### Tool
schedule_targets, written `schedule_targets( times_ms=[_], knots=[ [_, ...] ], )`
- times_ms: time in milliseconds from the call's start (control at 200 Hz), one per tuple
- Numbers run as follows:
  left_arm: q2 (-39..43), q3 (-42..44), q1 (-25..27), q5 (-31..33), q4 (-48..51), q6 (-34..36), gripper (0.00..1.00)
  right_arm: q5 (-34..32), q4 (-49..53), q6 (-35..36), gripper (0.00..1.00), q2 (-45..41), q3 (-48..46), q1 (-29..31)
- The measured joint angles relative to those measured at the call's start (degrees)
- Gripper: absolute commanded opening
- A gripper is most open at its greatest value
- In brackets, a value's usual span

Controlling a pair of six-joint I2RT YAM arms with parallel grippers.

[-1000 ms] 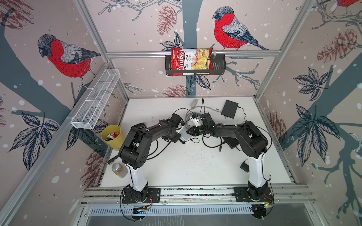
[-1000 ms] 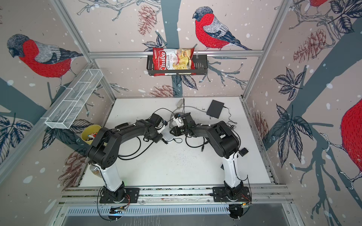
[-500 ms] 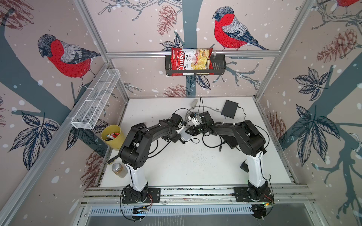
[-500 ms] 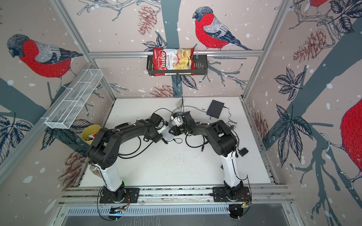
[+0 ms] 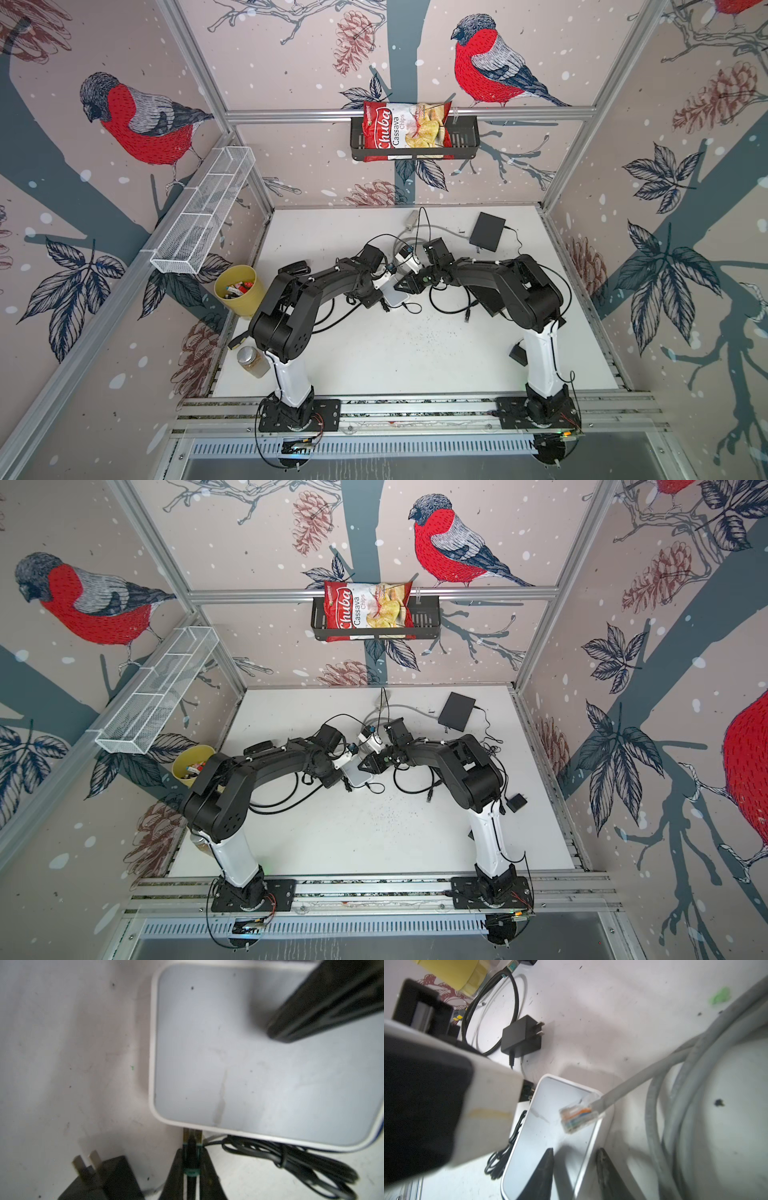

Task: Insert the plug into the switch port

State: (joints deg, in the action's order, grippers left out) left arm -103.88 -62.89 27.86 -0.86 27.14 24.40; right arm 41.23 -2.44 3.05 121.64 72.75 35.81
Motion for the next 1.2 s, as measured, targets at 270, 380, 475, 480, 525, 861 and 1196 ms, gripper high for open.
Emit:
schedule_targets(
  times_ms=[270, 380, 475, 480, 525, 861, 1196],
  knots=[
    [1.20, 1.49, 0.00, -0.90, -1.05, 1.03, 0.09, 0.44, 0.55, 1.51, 0.35, -0.02, 0.02, 0.31],
    [1.03, 1.27, 0.09, -1.01, -0.70, 1.09, 0.09, 0.22, 1.03, 1.44, 0.35, 0.48, 1.01, 0.59],
    [0.87, 1.09, 0.44, -0.57, -0.37, 1.14, 0.09, 0.00, 0.94, 0.90, 0.36, 0.98, 1.70, 0.61],
    [0.87, 1.07, 0.44, -0.55, -0.35, 1.14, 0.09, -0.02, 0.87, 0.74, 0.36, 0.98, 1.70, 0.59],
    [0.87, 1.05, 0.48, -0.55, -0.33, 1.33, 0.09, -0.35, 0.61, -0.61, 0.36, 1.03, 1.70, 0.59],
    [0.76, 1.05, 1.18, -1.09, -0.96, 1.51, 0.09, -2.14, -1.66, -4.76, 0.37, 2.38, 3.19, 0.92],
    [-0.22, -0.57, 1.68, -0.90, 1.95, 1.44, 0.07, -4.07, -1.70, -2.89, 0.35, 3.21, 4.87, 2.51]
  ],
)
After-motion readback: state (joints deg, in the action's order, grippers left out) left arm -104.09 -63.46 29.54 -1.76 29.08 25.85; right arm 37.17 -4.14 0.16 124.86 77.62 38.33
